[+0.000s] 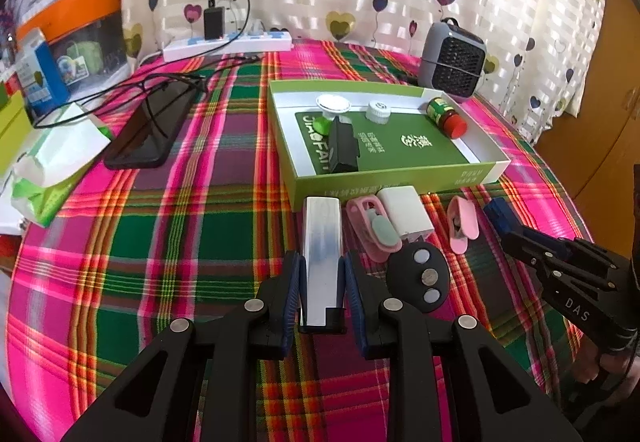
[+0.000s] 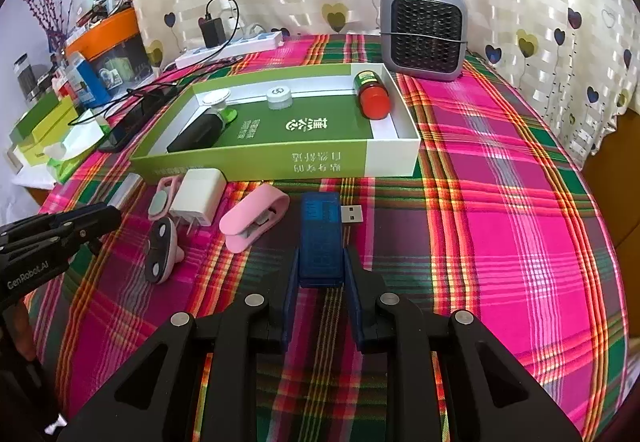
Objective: Organize rigid objects
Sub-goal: 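Carry the blue USB stick and silver bar over the green box with both tools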
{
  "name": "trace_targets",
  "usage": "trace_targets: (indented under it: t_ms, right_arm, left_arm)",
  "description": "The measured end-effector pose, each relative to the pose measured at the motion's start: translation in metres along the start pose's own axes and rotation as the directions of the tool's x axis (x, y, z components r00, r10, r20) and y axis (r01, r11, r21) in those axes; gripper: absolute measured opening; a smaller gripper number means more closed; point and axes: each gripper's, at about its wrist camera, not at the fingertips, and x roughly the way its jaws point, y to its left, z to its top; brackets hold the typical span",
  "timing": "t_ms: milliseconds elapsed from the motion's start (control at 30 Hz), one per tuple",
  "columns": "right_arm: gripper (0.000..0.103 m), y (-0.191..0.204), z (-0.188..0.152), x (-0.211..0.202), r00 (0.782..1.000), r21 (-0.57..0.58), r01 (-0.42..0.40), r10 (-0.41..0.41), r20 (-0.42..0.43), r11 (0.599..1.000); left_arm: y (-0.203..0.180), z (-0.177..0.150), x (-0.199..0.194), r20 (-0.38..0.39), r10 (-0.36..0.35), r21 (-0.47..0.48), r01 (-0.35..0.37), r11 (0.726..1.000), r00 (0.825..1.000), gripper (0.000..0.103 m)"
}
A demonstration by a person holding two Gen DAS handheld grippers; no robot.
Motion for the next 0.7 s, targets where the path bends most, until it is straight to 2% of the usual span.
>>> trace_targets:
  t_ms: [700]
  right_arm:
    - [0.023, -0.005, 0.020, -0.018, 0.998, -0.006, 0.008, -0.008, 0.066, 1.000]
  left_arm:
    - [-0.013, 0.025, -0.020, 0.070, -0.040, 0.034, 0.038, 0.999, 0.997, 0.022]
